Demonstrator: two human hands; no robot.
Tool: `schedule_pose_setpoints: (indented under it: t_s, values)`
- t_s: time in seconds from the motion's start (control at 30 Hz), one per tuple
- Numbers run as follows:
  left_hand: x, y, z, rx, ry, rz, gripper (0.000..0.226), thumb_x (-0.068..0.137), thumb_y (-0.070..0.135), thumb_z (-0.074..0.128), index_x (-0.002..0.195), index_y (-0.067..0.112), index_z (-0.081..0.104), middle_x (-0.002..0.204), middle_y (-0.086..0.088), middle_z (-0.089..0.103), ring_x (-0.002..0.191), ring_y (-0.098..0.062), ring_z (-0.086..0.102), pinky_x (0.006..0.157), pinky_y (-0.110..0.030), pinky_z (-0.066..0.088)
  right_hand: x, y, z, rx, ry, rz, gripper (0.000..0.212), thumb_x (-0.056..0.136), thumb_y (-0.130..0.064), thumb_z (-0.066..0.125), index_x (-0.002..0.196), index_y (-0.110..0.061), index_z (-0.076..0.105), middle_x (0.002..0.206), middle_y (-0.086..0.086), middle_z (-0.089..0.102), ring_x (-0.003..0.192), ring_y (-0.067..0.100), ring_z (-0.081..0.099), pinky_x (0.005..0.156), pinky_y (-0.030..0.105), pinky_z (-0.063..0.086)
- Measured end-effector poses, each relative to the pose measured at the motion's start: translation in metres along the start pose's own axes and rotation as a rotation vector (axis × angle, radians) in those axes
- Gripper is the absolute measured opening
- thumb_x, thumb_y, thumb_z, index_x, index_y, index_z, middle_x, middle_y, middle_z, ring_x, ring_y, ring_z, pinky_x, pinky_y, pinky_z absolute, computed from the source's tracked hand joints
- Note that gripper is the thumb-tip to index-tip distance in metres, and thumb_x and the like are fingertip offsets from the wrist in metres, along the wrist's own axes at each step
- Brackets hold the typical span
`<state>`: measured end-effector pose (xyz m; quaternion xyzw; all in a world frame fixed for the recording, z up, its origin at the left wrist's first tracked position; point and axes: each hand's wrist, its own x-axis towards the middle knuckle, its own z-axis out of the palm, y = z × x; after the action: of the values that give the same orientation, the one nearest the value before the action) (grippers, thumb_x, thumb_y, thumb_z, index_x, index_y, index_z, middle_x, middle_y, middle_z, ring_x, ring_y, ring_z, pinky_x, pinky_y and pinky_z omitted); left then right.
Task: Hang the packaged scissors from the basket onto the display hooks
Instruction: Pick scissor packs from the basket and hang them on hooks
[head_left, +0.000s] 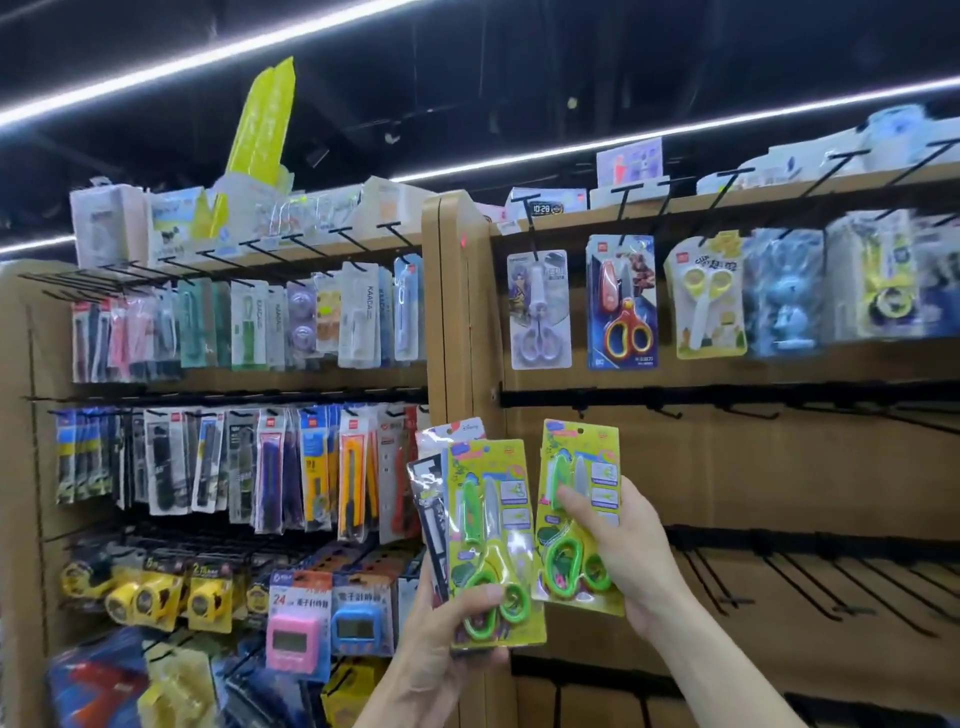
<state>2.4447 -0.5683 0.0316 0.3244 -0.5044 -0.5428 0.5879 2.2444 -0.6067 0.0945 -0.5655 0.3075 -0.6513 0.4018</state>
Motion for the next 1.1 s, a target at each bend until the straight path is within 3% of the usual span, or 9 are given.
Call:
schedule_pose_setpoints:
  t_s: [0.17, 0.37, 0.53, 0.77, 0.83, 0.93, 1.0, 1.03, 1.1]
  values:
    - [0.0, -0.01, 0.0, 0.035, 0.039, -0.005, 0.111, 0.027, 0.022, 0.098, 0.13, 0.038, 0.059, 0.106, -0.015, 0.077, 0.074, -0.041, 0.078, 0.043, -0.035, 0.056, 0.043, 0.016, -0.026, -0.072, 0.08, 0.02, 0.015, 0.1, -0.023, 0.068, 0.115, -0.024, 0.066, 0.11, -0.001, 0.079, 0.095, 0.016, 0.077, 0.084, 0.042, 0.063]
    - [-0.001, -0.01, 0.014, 0.058, 0.067, 0.016, 0.103, 0.031, 0.023, 0.095, 0.126, 0.037, 0.058, 0.1, -0.013, 0.075, 0.064, -0.034, 0.076, 0.047, -0.038, 0.057, 0.086, 0.03, -0.025, -0.135, 0.08, 0.015, 0.017, 0.098, -0.026, 0.071, 0.115, -0.024, 0.067, 0.11, -0.003, 0.078, 0.098, 0.016, 0.076, 0.087, 0.038, 0.06]
    - [0.008, -0.017, 0.024, 0.054, 0.061, 0.013, 0.11, 0.03, 0.027, 0.099, 0.132, 0.037, 0.059, 0.118, -0.019, 0.072, 0.08, -0.04, 0.077, 0.048, -0.035, 0.055, 0.09, 0.036, -0.029, -0.13, 0.035, 0.038, 0.021, 0.099, -0.026, 0.071, 0.118, -0.02, 0.068, 0.108, -0.003, 0.079, 0.097, 0.016, 0.077, 0.087, 0.042, 0.062]
    - [0.017, -0.012, 0.044, -0.004, 0.096, 0.007, 0.096, 0.049, 0.016, 0.102, 0.134, 0.032, 0.06, 0.11, -0.015, 0.078, 0.075, -0.032, 0.077, 0.046, -0.031, 0.054, 0.132, 0.048, -0.037, -0.225, 0.102, 0.16, 0.012, 0.094, -0.028, 0.076, 0.102, -0.019, 0.075, 0.101, 0.003, 0.08, 0.095, 0.024, 0.076, 0.085, 0.042, 0.06]
    - [0.019, -0.008, 0.049, -0.03, 0.104, 0.016, 0.089, 0.056, 0.015, 0.095, 0.136, 0.032, 0.059, 0.103, -0.011, 0.08, 0.072, -0.029, 0.077, 0.045, -0.03, 0.055, 0.151, 0.054, -0.04, -0.224, 0.118, 0.26, 0.021, 0.091, -0.029, 0.079, 0.104, -0.013, 0.075, 0.103, 0.01, 0.079, 0.092, 0.027, 0.075, 0.081, 0.039, 0.059]
    - [0.022, -0.005, 0.055, -0.043, 0.102, 0.012, 0.092, 0.057, 0.013, 0.097, 0.138, 0.031, 0.057, 0.101, -0.01, 0.081, 0.075, -0.028, 0.077, 0.046, -0.03, 0.055, 0.166, 0.068, -0.047, -0.32, 0.157, 0.371, 0.064, 0.084, -0.045, 0.084, 0.126, -0.002, 0.064, 0.119, 0.012, 0.071, 0.106, 0.03, 0.068, 0.085, 0.037, 0.052]
    - [0.023, -0.005, 0.056, -0.031, 0.098, 0.008, 0.092, 0.056, 0.018, 0.096, 0.137, 0.031, 0.056, 0.107, -0.011, 0.08, 0.08, -0.03, 0.078, 0.047, -0.03, 0.056, 0.156, 0.067, -0.05, -0.53, 0.223, 0.336, 0.081, 0.081, -0.054, 0.083, 0.137, -0.003, 0.055, 0.132, 0.013, 0.063, 0.122, 0.034, 0.06, 0.093, 0.038, 0.049]
    - [0.023, -0.006, 0.056, -0.026, 0.092, 0.007, 0.09, 0.055, 0.022, 0.094, 0.137, 0.031, 0.056, 0.108, -0.011, 0.08, 0.082, -0.03, 0.078, 0.047, -0.03, 0.056, 0.144, 0.061, -0.05, -0.603, 0.275, 0.263, 0.077, 0.081, -0.056, 0.082, 0.135, -0.007, 0.056, 0.132, 0.011, 0.063, 0.124, 0.034, 0.059, 0.098, 0.042, 0.05]
    - [0.023, -0.009, 0.055, -0.016, 0.078, 0.004, 0.088, 0.056, 0.025, 0.094, 0.135, 0.032, 0.057, 0.111, -0.01, 0.08, 0.084, -0.03, 0.078, 0.049, -0.03, 0.056, 0.104, 0.043, -0.047, -0.427, 0.337, 0.094, 0.052, 0.084, -0.055, 0.079, 0.116, -0.017, 0.066, 0.115, 0.002, 0.071, 0.11, 0.025, 0.066, 0.094, 0.046, 0.055]
